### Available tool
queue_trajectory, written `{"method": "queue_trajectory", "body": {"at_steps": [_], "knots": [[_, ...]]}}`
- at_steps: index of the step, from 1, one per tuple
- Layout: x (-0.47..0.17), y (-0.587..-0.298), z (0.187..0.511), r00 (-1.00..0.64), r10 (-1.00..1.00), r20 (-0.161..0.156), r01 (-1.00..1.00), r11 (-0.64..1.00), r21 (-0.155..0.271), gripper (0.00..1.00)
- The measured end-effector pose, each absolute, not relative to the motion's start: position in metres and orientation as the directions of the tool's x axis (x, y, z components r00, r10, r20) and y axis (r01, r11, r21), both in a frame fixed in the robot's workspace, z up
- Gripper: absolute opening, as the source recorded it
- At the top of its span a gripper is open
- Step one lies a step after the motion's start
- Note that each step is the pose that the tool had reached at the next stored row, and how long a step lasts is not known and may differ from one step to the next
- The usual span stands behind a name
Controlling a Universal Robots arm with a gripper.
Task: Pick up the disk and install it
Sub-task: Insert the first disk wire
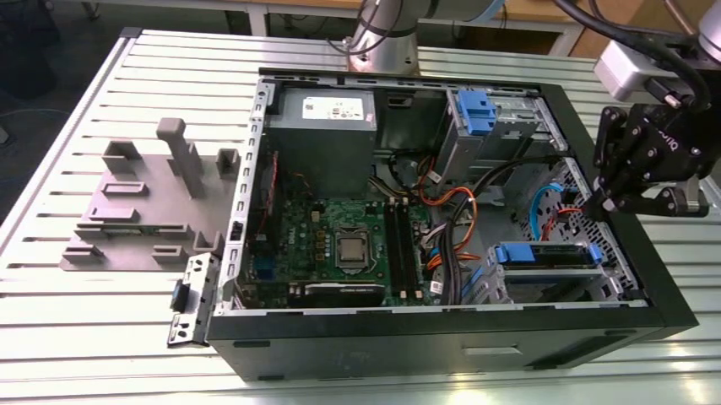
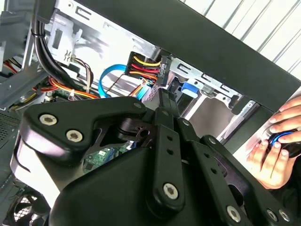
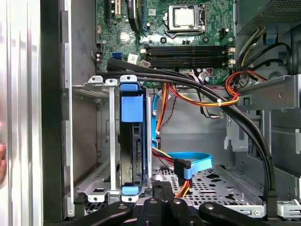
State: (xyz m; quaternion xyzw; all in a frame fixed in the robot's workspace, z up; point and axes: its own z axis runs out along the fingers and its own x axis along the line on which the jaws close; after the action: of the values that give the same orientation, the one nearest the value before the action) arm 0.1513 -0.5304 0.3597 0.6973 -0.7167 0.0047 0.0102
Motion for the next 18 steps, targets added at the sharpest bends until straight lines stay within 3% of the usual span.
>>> {"method": "queue_trajectory", "body": {"at_steps": [15,18], "knots": [[0.1583,-0.5288,0.3631,-0.015,-0.999,0.042,-0.999,0.016,0.039,0.11],[0.1605,-0.5285,0.3631,-0.015,-0.999,0.042,-0.999,0.016,0.041,0.24]]}}
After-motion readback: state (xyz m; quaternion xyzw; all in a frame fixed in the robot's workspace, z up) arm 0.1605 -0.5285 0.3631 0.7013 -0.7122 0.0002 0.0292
